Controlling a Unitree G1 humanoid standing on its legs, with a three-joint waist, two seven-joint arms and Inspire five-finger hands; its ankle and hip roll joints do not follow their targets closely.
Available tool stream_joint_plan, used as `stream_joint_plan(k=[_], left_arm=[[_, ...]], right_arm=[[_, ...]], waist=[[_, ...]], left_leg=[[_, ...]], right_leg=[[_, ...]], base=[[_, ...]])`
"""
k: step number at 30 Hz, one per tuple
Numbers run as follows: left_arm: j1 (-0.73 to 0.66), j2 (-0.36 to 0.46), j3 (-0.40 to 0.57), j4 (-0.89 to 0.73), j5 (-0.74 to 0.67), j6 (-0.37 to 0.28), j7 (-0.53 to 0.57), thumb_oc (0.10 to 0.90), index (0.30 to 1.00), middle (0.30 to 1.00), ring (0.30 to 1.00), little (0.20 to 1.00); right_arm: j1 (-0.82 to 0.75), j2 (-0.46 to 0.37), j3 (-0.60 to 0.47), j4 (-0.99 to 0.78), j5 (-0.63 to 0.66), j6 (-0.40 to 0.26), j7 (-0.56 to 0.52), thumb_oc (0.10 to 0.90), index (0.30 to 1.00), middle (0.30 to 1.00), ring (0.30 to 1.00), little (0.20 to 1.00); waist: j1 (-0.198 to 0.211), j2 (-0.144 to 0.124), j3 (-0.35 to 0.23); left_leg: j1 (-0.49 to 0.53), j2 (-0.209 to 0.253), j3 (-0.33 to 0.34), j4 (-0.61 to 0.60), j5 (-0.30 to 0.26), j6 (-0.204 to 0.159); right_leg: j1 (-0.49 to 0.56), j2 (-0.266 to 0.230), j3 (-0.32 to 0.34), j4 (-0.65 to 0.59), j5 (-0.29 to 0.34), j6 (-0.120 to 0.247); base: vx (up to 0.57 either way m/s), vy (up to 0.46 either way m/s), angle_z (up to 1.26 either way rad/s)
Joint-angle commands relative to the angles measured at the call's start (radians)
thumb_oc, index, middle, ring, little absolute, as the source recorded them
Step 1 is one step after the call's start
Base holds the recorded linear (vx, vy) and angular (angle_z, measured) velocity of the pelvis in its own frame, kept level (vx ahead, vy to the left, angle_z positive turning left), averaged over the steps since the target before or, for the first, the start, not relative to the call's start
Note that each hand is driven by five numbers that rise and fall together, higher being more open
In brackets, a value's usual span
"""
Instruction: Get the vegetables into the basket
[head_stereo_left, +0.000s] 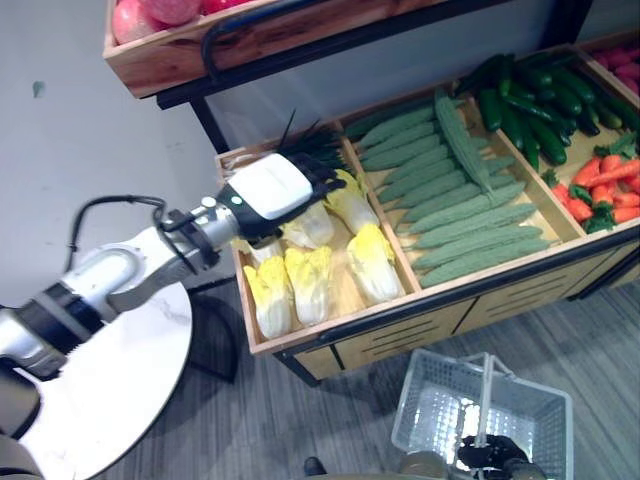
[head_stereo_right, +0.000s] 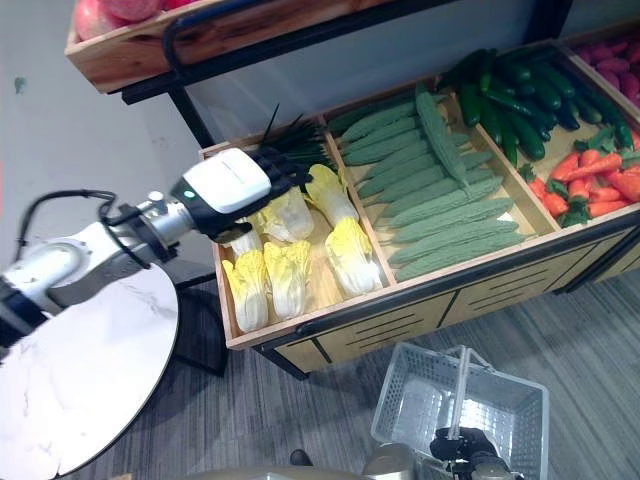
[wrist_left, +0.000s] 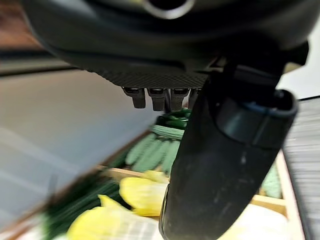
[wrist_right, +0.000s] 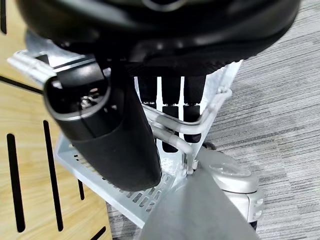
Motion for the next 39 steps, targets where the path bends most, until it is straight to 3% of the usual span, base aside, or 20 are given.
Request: stream_joint_plan(k=[1, 9, 22, 23, 25, 26, 39], left_arm=[[-0.085, 0.060, 0.119, 0.109, 0.066, 0.062, 0.034, 0.900, 1.000, 1.000, 1.000, 1.000], [-0.137, -0.077, -0.006, 0.326, 0.134, 0.089, 0.007, 0.900, 1.000, 1.000, 1.000, 1.000], [-0.133, -0.204, -0.064, 0.539, 0.177, 0.118, 0.002, 0.900, 1.000, 1.000, 1.000, 1.000], [-0.140, -0.219, -0.081, 0.551, 0.183, 0.114, -0.006, 0.643, 0.640, 0.640, 0.640, 0.640], [-0.146, -0.227, -0.087, 0.566, 0.184, 0.115, -0.006, 0.604, 0.585, 0.585, 0.585, 0.585], [-0.154, -0.237, -0.098, 0.573, 0.188, 0.113, -0.004, 0.400, 0.300, 0.300, 0.300, 0.300], [-0.185, -0.251, -0.122, 0.526, 0.197, 0.098, -0.002, 0.400, 0.300, 0.300, 0.300, 0.300]], right_arm=[[-0.035, 0.022, 0.038, 0.019, -0.037, -0.009, -0.008, 0.400, 0.300, 0.300, 0.300, 0.300], [-0.052, 0.012, 0.037, 0.026, -0.006, -0.015, -0.032, 0.400, 0.300, 0.300, 0.300, 0.300], [-0.074, 0.025, 0.071, 0.027, 0.023, -0.034, -0.051, 0.400, 0.300, 0.300, 0.300, 0.300], [-0.079, 0.026, 0.079, 0.027, 0.025, -0.036, -0.054, 0.400, 0.300, 0.300, 0.300, 0.300], [-0.084, 0.027, 0.085, 0.022, 0.030, -0.041, -0.056, 0.400, 0.300, 0.300, 0.300, 0.300], [-0.089, 0.028, 0.092, 0.019, 0.035, -0.044, -0.058, 0.400, 0.300, 0.300, 0.300, 0.300], [-0.088, 0.041, 0.114, 0.014, 0.036, -0.050, -0.058, 0.400, 0.300, 0.300, 0.300, 0.300]], waist=[[0.011, -0.077, 0.033], [-0.008, -0.081, 0.068], [-0.008, -0.110, 0.094], [-0.006, -0.114, 0.097], [-0.007, -0.119, 0.099], [-0.007, -0.119, 0.101], [0.001, -0.125, 0.108]], left_leg=[[0.048, -0.031, -0.014, 0.005, -0.085, -0.039], [-0.017, -0.032, -0.013, 0.005, -0.065, -0.040], [-0.077, -0.013, -0.004, 0.005, -0.042, -0.048], [-0.085, -0.011, -0.006, 0.005, -0.037, -0.050], [-0.094, -0.010, -0.004, 0.005, -0.029, -0.051], [-0.097, -0.007, -0.007, 0.005, -0.031, -0.052], [-0.098, -0.005, -0.015, 0.005, -0.029, -0.053]], right_leg=[[-0.074, -0.055, 0.021, 0.003, 0.060, 0.079], [-0.139, -0.065, 0.027, 0.003, 0.084, 0.081], [-0.203, -0.052, 0.043, 0.003, 0.095, 0.078], [-0.209, -0.049, 0.043, 0.003, 0.096, 0.076], [-0.217, -0.048, 0.044, 0.000, 0.103, 0.075], [-0.219, -0.046, 0.044, 0.002, 0.100, 0.076], [-0.218, -0.047, 0.042, 0.002, 0.099, 0.075]], base=[[-0.08, 0.053, -0.25], [-0.05, -0.001, -0.07], [-0.03, -0.023, -0.01], [-0.05, -0.040, 0.00], [-0.04, -0.031, -0.01], [0.00, 0.000, 0.00], [-0.01, -0.003, 0.00]])
